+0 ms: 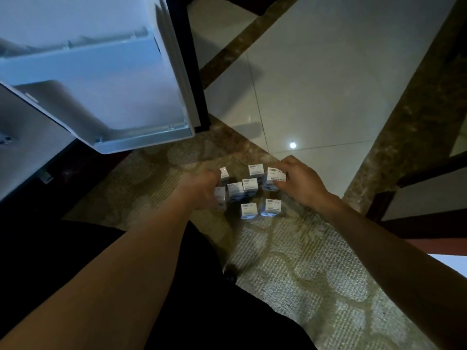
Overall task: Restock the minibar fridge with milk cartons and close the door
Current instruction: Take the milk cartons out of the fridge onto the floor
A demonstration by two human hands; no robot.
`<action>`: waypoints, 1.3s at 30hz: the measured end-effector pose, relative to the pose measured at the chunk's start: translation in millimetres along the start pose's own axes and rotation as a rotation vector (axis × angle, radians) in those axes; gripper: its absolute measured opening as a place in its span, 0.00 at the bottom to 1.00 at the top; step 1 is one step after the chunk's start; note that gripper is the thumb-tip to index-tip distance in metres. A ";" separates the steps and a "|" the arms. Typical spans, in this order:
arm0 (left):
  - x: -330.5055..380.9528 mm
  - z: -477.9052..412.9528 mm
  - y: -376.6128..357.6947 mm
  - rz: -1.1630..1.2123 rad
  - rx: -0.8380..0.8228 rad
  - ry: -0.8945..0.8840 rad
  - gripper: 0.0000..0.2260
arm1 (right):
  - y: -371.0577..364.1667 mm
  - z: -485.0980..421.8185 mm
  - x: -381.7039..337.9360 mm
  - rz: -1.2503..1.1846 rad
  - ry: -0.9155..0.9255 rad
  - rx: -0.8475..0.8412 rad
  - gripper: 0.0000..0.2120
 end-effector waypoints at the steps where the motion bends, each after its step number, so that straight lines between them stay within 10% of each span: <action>1: -3.2 -0.4 -10.2 0.018 -0.018 0.028 0.20 | -5.5 -1.8 3.4 0.002 -0.009 -0.012 0.21; 17: -7.1 -12.6 -99.4 0.192 0.020 0.222 0.13 | -98.1 -14.6 57.6 -0.044 -0.286 -0.126 0.04; 34: -0.7 -5.5 -99.1 0.190 -0.104 0.240 0.28 | -99.7 11.2 98.8 -0.199 -0.381 -0.116 0.21; 39: 15.7 -7.1 -52.3 0.213 -0.014 0.187 0.24 | -29.1 15.3 12.9 -0.161 -0.303 -0.045 0.19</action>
Point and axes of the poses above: each hand's wrist, its own z-axis away from the middle knuckle, its own y-axis out of the back of the hand, x = y × z, the point moved 7 cm from there along -z, towards the middle knuckle, and after that the axes turned 11 degrees about x, right-handed, at the moved point
